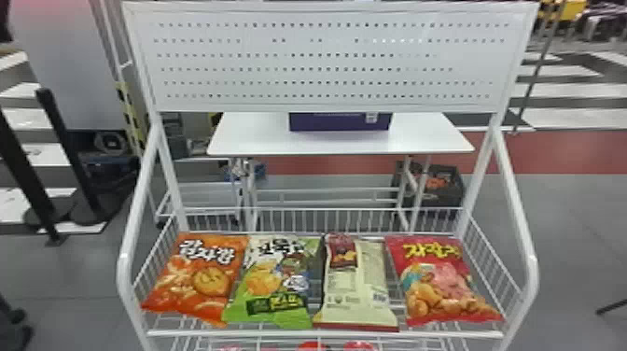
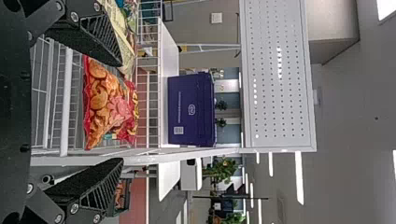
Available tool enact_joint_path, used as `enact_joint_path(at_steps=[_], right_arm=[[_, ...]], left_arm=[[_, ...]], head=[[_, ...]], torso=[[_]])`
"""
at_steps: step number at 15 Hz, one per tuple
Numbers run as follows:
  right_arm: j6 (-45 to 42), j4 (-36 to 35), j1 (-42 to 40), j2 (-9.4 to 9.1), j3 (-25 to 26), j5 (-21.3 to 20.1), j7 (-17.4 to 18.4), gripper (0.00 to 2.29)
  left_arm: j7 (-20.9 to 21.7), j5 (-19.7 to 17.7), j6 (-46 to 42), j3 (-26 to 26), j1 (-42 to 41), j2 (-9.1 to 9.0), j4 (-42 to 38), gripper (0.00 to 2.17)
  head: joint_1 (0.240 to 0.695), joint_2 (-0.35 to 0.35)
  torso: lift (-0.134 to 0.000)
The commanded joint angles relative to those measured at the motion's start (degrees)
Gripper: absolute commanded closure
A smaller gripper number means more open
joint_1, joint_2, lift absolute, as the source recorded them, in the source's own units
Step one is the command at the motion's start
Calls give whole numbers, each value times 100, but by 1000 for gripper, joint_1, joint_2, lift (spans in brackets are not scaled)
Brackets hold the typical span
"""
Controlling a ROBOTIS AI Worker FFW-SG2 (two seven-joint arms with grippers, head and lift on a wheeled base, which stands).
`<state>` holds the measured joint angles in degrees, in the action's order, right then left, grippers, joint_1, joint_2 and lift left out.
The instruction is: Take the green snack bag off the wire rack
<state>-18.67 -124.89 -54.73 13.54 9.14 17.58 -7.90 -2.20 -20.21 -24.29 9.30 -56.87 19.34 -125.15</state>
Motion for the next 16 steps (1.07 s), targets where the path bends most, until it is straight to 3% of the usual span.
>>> enact_joint_path(at_steps=[1, 10, 13, 16], right_arm=[[0, 0, -2, 9, 0, 0, -1, 174], [0, -18, -11, 17, 0, 0, -1, 174], [0, -9, -11, -9, -9, -9, -1, 174], [-18, 0, 15, -35, -53, -61, -1, 174]], left_arm=[[0, 0, 0, 2, -8, -10, -1, 39], [0, 35, 0, -51, -26, -27, -98, 39], [-53, 334, 53, -341, 132, -36, -124, 39], [-193, 782, 984, -1053, 818, -45, -106, 39]], head=[[499, 0], [499, 0], [499, 0], [499, 0]], torso=[[0], [0], [0], [0]])
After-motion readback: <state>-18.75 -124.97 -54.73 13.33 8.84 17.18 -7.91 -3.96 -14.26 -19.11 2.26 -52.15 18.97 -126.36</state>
